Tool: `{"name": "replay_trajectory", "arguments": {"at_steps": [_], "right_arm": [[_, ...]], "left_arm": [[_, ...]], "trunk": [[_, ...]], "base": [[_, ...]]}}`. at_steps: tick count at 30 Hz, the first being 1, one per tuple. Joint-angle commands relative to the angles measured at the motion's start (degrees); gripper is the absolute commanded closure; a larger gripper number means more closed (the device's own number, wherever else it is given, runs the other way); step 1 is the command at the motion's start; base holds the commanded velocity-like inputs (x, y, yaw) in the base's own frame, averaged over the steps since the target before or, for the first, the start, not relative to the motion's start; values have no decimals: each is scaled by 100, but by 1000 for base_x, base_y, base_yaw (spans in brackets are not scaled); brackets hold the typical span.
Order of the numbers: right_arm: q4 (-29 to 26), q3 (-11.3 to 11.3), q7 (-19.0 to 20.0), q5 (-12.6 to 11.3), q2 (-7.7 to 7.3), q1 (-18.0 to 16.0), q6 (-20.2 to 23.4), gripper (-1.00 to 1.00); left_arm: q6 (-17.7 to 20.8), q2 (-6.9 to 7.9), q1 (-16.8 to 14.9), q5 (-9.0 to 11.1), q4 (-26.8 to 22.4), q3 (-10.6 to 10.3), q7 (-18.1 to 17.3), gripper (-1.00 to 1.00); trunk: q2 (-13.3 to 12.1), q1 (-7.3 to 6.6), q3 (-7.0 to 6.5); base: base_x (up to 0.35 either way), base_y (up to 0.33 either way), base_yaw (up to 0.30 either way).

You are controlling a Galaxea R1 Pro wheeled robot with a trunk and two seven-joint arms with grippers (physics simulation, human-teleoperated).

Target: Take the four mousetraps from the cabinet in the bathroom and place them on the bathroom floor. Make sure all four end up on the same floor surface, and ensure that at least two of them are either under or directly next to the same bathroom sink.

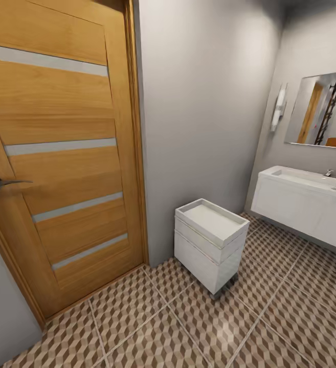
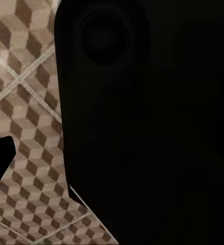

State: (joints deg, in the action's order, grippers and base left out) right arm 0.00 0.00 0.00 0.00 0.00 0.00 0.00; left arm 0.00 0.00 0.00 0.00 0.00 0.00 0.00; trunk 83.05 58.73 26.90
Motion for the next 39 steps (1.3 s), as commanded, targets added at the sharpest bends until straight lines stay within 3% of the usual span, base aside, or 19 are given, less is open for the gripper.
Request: {"name": "replay_trajectory", "arguments": {"at_steps": [1, 6, 12, 26, 39], "right_arm": [[-33, 3, 22, 22, 33, -34, -33, -100], [-196, 19, 18, 21, 194, -47, -147, -100], [-298, 32, 5, 25, 257, -48, -248, -100], [-331, 35, 0, 26, 275, -52, -606, -100], [-646, 36, -45, 46, 231, -51, -959, -100]], "left_arm": [[-33, 16, 9, 11, -33, 25, -22, -100], [-194, 21, 9, -1, -194, 26, -20, -100], [-262, 25, 9, -7, -249, 20, -12, -100], [-454, 45, 9, -14, -280, 20, 5, -100], [-766, 154, 9, -30, -681, 31, 15, -100]], "trunk": [[3, 0, 3], [3, 0, 3], [3, 0, 3], [3, 0, 3], [3, 0, 3]], "base": [[0, 0, 0], [0, 0, 0], [0, 0, 0], [0, 0, 0], [0, 0, 0]]}}
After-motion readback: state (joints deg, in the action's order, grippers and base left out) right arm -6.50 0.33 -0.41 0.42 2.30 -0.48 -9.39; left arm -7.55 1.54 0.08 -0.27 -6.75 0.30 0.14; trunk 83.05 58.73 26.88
